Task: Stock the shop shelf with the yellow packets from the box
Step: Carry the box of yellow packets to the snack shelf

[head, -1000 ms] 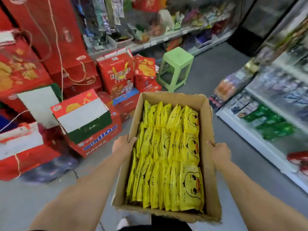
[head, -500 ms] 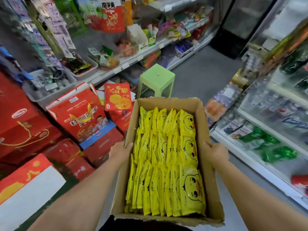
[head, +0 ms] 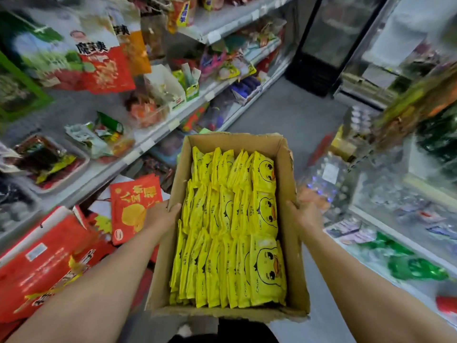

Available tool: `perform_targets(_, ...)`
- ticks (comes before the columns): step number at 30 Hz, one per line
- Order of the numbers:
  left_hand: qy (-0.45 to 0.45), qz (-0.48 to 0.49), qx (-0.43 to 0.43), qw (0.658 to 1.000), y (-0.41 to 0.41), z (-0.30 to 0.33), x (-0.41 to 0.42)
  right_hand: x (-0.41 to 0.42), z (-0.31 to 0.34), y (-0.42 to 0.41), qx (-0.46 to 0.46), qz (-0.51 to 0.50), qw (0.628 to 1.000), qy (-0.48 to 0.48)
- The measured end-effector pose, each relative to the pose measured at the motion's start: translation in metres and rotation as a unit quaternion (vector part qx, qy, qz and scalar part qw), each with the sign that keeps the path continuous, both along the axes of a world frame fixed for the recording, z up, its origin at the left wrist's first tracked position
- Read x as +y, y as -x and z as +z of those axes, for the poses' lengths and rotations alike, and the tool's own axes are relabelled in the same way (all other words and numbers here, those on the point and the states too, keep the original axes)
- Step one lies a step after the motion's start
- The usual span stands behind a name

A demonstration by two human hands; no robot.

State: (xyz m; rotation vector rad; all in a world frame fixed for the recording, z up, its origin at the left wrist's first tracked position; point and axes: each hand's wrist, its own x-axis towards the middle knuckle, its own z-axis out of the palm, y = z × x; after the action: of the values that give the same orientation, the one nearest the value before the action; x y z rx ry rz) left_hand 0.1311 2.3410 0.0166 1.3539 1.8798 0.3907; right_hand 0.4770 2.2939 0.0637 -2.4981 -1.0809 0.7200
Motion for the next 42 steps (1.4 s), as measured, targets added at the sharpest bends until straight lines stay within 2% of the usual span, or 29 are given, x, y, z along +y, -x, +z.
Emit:
perform_targets(4, -0.003, 0.007, 0.026, 1.0, -0.019, -0.014, 0.085, 0.089, -0.014, -0.02, -0.032, 0.022, 0.998, 0.05)
perform_targets(8, 0.022, 0.032, 0.037, 0.999, -0.039, -0.023, 0.158, 0.182, -0.04, -0.041, 0.044, 0.009, 0.998, 0.051)
perform_targets(15, 0.037, 0.023, 0.049, 0.998, -0.065, -0.036, 0.264, 0.295, -0.058, -0.063, 0.046, 0.006, 0.997, 0.068)
perform_targets(34, 0.068, -0.072, 0.034, 0.994, -0.057, -0.117, 0.518, 0.465, -0.151, -0.052, 0.05, -0.118, 0.985, 0.114)
perform_targets(42, 0.054, -0.106, 0.045, 0.992, -0.059, -0.16, 0.592, 0.509, -0.199, -0.039, 0.061, -0.155, 0.979, 0.118)
